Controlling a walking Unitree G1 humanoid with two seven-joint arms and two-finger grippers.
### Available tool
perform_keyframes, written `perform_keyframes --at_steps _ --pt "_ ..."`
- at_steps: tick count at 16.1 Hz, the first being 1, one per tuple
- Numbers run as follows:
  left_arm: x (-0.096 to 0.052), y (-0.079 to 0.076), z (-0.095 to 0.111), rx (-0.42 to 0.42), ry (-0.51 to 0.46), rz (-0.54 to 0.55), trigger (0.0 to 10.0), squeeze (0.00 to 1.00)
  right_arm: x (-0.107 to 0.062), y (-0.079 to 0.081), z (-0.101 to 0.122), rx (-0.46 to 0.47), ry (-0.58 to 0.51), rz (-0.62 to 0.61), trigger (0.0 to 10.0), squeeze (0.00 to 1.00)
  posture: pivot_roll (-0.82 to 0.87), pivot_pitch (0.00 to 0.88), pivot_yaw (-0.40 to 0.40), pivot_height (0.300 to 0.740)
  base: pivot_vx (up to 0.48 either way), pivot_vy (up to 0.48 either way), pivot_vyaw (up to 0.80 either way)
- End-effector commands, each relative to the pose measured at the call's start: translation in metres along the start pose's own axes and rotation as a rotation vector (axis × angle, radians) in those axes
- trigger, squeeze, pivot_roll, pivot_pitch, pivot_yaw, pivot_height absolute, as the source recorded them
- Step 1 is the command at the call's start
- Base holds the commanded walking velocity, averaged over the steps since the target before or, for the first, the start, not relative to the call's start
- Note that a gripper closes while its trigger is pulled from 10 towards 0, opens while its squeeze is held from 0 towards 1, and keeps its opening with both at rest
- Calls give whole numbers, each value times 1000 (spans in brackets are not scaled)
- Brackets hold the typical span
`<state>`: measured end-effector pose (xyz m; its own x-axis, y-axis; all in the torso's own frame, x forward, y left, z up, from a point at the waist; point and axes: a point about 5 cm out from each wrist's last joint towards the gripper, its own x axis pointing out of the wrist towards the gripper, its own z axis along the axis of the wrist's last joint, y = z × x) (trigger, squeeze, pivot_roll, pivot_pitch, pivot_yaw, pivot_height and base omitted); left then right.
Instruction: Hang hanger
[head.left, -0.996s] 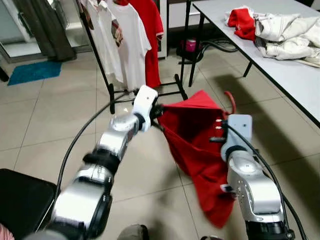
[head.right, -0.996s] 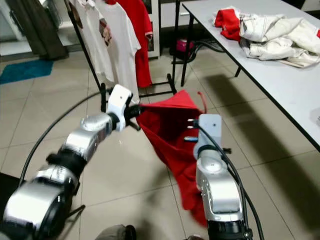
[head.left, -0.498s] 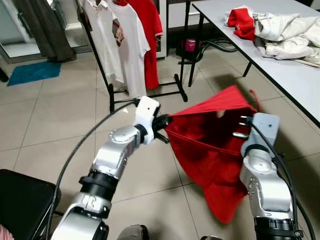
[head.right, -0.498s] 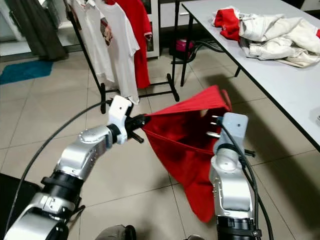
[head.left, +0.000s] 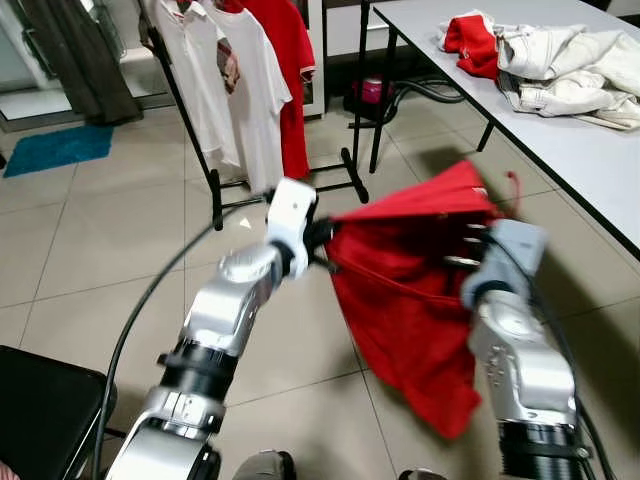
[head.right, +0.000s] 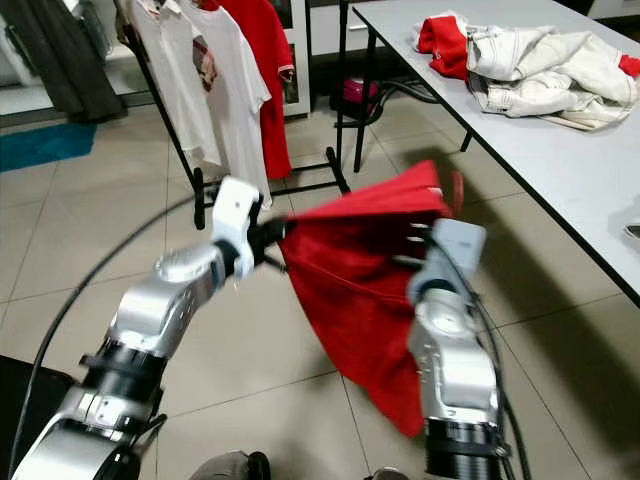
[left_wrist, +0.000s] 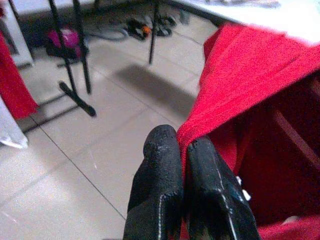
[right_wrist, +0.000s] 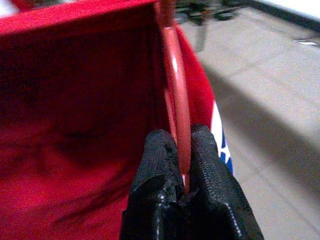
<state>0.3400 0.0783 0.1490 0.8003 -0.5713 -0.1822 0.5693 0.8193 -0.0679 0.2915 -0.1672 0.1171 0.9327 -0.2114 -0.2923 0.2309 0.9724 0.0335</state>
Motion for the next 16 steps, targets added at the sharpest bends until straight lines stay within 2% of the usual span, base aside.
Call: perform_keyframes --at_steps 1,2,5,7,10,12,16 --pt "0 5 7 -11 -22 38 0 0 0 6 3 -13 -11 49 10000 0 37 46 88 740 0 0 0" --pt "2 1 14 -15 -36 16 0 0 -1 11 2 -27 -13 74 10000 0 35 44 91 740 0 0 0" --pt "-4 -14 22 -3 -32 -92 0 0 1 7 3 -43 -21 59 10000 0 32 44 92 740 0 0 0" --pt "-6 -15 22 -10 -41 -91 0 0 2 9 2 -59 -10 86 10000 0 33 43 89 740 0 0 0" --pt "-1 -9 28 -3 -46 -43 0 0 -3 32 -7 -174 35 275 10000 0 42 46 79 740 0 0 0" --pt "2 -9 29 9 -35 -45 0 0 -4 37 -2 -148 5 271 10000 0 38 45 84 740 0 0 0" --pt "3 -10 22 4 -10 -50 39 0 -5 37 0 -141 3 284 10000 0 32 45 95 740 0 0 0"
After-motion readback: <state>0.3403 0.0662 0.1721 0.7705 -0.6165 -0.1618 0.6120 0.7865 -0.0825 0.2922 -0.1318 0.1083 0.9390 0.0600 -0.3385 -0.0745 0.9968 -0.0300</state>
